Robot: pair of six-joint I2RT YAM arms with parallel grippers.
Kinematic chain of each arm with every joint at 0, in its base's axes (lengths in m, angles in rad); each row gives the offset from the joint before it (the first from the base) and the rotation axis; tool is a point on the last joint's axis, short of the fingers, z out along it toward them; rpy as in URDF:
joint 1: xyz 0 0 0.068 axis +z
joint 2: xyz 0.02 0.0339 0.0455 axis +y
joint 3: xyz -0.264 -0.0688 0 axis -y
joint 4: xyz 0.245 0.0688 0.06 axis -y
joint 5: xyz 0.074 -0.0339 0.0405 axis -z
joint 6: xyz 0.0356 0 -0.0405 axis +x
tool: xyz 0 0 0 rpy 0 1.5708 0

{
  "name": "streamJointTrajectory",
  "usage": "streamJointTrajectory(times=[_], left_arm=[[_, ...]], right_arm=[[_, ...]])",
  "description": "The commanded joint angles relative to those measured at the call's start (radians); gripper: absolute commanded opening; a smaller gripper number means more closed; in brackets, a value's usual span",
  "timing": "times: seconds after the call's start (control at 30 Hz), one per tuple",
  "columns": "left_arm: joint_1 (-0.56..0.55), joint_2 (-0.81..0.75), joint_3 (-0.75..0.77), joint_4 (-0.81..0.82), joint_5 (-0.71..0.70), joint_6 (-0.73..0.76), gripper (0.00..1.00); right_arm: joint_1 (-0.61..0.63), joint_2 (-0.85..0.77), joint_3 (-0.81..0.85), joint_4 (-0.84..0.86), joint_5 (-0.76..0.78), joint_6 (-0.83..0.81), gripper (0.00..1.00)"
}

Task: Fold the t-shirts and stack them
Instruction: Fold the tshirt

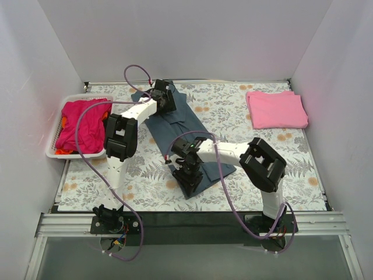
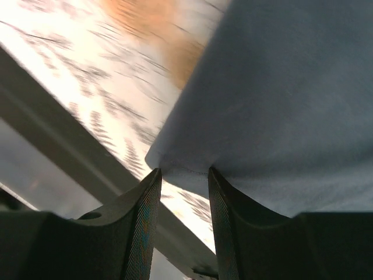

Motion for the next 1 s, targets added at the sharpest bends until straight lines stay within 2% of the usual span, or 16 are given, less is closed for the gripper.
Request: streamJointTrajectory(times=[0.0, 0.13, 0.27, 0.4, 0.47, 0.57, 0.73, 0.83, 0.93, 0.97], left_arm=[[0.014, 0.046, 0.037, -0.066, -0.023, 0.052, 0.62], [0.018, 0.065, 0.055, -0.042, 0.000, 0.100, 0.64], [0.032, 0.086, 0.126, -0.010, 0.020, 0.150, 0.69], [0.043, 0.063, 0.187, -0.005, 0.036, 0.161, 0.75], [0.043, -0.016, 0.177, -0.002, 0.053, 0.147, 0.78], [0.043, -0.128, 0.099, -0.008, 0.058, 0.101, 0.83], [0.041, -0.450, -0.116, -0.094, -0.005, -0.012, 0.84], [0.025, -0.623, -0.291, -0.185, -0.013, -0.081, 0.84], [-0.009, -0.766, -0.473, -0.290, -0.004, -0.129, 0.83], [-0.023, -0.799, -0.577, -0.307, 0.009, -0.155, 0.82]], right_arm=[[0.088, 0.098, 0.091, 0.017, -0.122, -0.014, 0.39], [0.133, 0.159, 0.214, 0.007, -0.159, -0.018, 0.38], [0.138, 0.209, 0.360, -0.004, -0.126, -0.008, 0.39], [0.116, 0.160, 0.359, -0.018, -0.080, 0.003, 0.40], [0.081, 0.086, 0.322, -0.015, -0.035, 0.012, 0.41], [0.003, -0.039, 0.221, -0.012, 0.038, 0.034, 0.46], [-0.172, -0.216, 0.029, -0.012, 0.137, 0.057, 0.52], [-0.313, -0.287, -0.066, -0.006, 0.181, 0.058, 0.52], [-0.380, -0.337, -0.120, 0.020, 0.181, 0.058, 0.52], [-0.390, -0.359, -0.152, 0.032, 0.174, 0.061, 0.52]])
